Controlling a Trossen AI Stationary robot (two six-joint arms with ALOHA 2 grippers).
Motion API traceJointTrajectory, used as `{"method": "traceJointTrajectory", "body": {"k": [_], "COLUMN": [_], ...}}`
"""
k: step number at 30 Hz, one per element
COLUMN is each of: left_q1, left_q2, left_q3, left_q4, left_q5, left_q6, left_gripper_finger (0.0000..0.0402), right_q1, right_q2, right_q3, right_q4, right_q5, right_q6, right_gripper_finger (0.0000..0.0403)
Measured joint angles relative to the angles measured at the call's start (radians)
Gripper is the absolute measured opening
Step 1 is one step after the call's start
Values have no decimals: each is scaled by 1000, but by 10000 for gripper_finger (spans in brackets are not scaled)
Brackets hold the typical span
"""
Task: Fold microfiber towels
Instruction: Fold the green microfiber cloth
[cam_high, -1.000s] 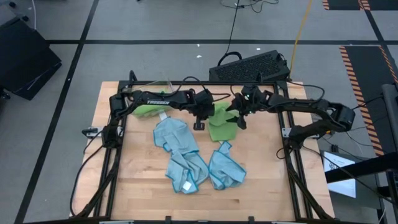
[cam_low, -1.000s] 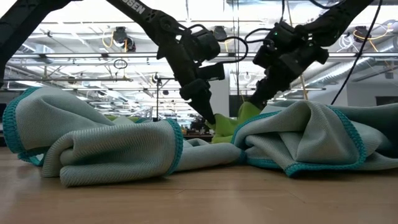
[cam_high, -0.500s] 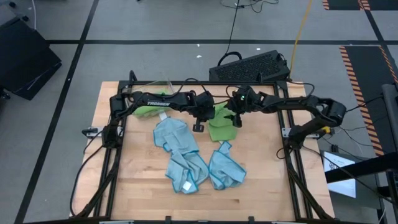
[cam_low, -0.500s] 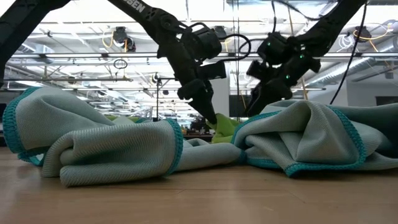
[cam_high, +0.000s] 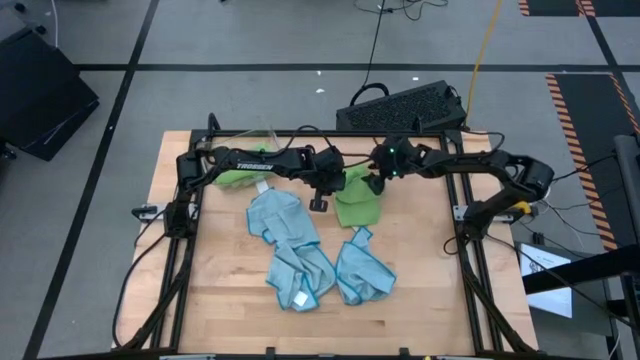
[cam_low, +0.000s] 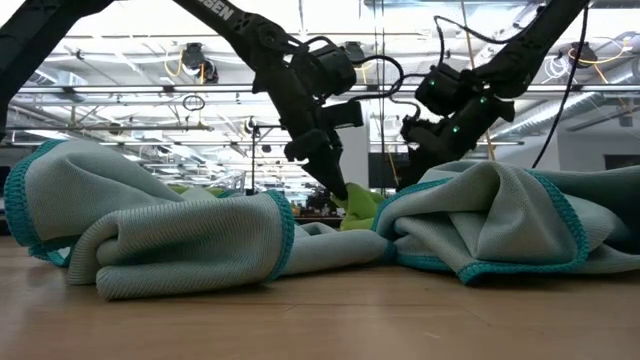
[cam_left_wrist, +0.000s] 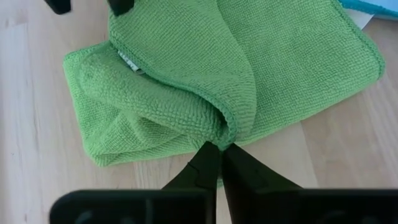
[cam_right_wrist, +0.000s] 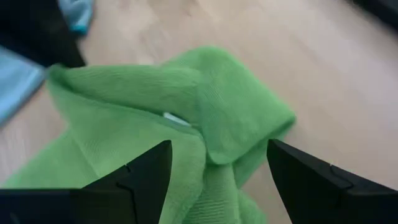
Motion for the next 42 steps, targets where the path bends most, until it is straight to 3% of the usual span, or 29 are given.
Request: {"method": "traceJointTrajectory", "body": {"k": [7,11,15,20,23,28,34,42], "left_q1": [0,0,0,0,-2,-6,-6,-19], "left_q2": [0,0,0,0,0,0,1,1], "left_q3": [0,0,0,0,0,0,0,0], "left_q4": [-5,-9,-9,-8,-8,-10,-19,-16], "left_q5": [0,-1,-1,-1,-1,12,15,7], "left_q6": [17,20,20,20,36,85,109,167], "left_gripper_finger": [5,16,12,8,17,7,16,7], "right_q1": [-40,-43,-43,-25,-18,6,41,40], "right_q2": [38,38,38,38,38,13,-20,25], "right_q3": [-2,-2,-2,-2,-2,0,0,0], "right_q4": [3,8,15,51,118,210,161,151], "right_q5": [-166,-204,-239,-240,-236,-252,-445,-316], "right_q6": [319,417,458,468,460,281,-141,-239], "right_gripper_finger": [250,223,157,36,10,6,3,15]}}
